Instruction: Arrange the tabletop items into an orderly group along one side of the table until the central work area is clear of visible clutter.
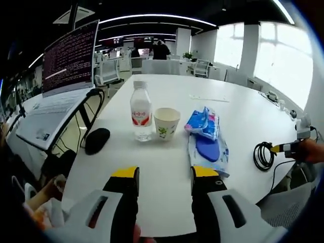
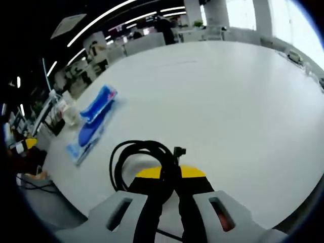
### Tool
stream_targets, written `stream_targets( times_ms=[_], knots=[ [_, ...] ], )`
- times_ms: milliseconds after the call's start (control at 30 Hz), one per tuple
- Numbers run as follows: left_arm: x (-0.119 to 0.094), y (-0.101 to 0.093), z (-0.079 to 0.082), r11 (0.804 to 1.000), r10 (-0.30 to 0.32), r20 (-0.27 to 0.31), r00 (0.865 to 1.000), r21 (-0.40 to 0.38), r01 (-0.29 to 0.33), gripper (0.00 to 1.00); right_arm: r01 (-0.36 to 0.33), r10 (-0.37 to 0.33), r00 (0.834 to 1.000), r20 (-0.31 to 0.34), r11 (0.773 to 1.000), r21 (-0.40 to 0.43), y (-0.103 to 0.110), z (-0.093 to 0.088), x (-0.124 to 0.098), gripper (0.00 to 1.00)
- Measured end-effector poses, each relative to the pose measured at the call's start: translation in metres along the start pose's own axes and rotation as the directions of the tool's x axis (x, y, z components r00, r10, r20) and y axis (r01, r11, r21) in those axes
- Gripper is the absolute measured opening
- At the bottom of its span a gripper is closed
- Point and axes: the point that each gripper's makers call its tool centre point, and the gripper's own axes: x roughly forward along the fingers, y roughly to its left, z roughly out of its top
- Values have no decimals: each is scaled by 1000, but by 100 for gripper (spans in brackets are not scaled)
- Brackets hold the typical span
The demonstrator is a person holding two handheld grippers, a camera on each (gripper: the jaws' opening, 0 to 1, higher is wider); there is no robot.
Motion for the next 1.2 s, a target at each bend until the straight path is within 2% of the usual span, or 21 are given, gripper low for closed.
stream_targets(
  times_ms=[233,433,467,500,600,833,1200],
  knots=[
    [6,-14,13,1000,-27,19,999,3,27,40,-4,4,1000,-14,1000,-6,4,-6,5,8],
    [9,-19,15,999,-44,20,999,17,43,40,-16,14,999,-37,999,-37,7,-10,5,9],
    [9,-19,16,999,-44,20,999,17,43,40,-20,18,999,-39,999,-45,8,-10,5,6],
    [9,-18,16,999,-42,20,999,17,42,40,-15,13,999,-39,998,-60,7,-9,4,2],
    [8,-19,17,999,-42,22,999,12,42,40,-27,18,998,-59,988,-155,9,-9,4,3],
    [7,-26,17,999,-51,22,998,7,51,40,-21,17,999,-37,994,-109,8,-3,1,1],
    [6,-28,16,998,-60,17,998,8,60,40,-21,18,999,-33,994,-106,7,-3,-1,0]
  ],
)
